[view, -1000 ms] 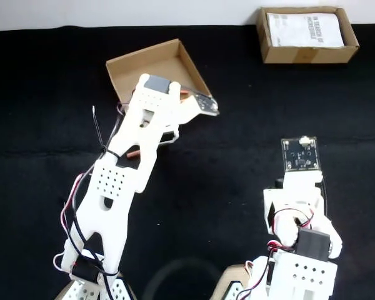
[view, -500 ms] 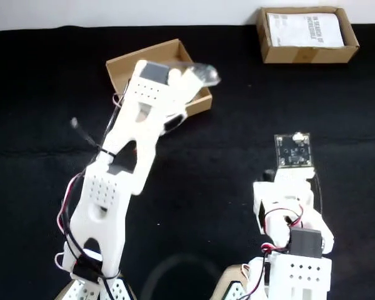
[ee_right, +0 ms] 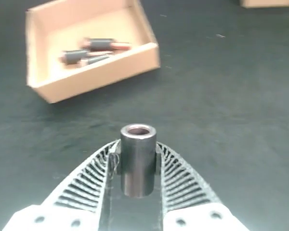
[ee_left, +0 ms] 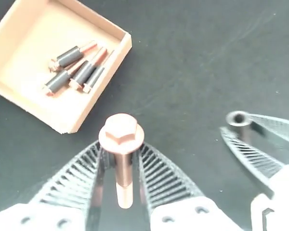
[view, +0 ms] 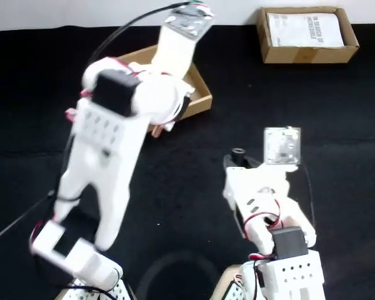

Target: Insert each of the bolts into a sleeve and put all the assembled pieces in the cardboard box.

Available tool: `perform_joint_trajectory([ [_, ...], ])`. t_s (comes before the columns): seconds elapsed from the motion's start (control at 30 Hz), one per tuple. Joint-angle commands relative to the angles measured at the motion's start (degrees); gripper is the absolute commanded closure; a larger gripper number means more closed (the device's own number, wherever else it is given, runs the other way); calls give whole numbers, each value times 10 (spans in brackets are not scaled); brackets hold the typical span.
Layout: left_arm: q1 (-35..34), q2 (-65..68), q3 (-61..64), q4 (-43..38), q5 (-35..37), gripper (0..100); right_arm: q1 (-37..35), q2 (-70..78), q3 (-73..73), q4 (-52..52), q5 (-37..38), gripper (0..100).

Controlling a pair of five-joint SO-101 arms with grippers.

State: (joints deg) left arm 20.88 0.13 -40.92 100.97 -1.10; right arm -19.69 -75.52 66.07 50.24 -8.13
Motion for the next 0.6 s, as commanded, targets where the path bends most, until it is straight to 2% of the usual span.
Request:
perform_joint_trajectory([
  [0.0, 28, -108, 74, 0, 11, 991, -49, -5, -2, -15, -6, 991],
  [0.13, 56, -217, 204, -4, 11, 991, -107, -5, 3, -14, -4, 991],
  [0.23, 54, -310, 317, -68, 11, 991, -146, -5, 16, -14, -4, 991],
  [0.4, 36, -471, 560, -292, 11, 991, -180, -5, 23, -27, -3, 991],
  [0.57, 40, -602, 773, -518, 11, 991, -179, -5, 55, -120, -3, 991],
])
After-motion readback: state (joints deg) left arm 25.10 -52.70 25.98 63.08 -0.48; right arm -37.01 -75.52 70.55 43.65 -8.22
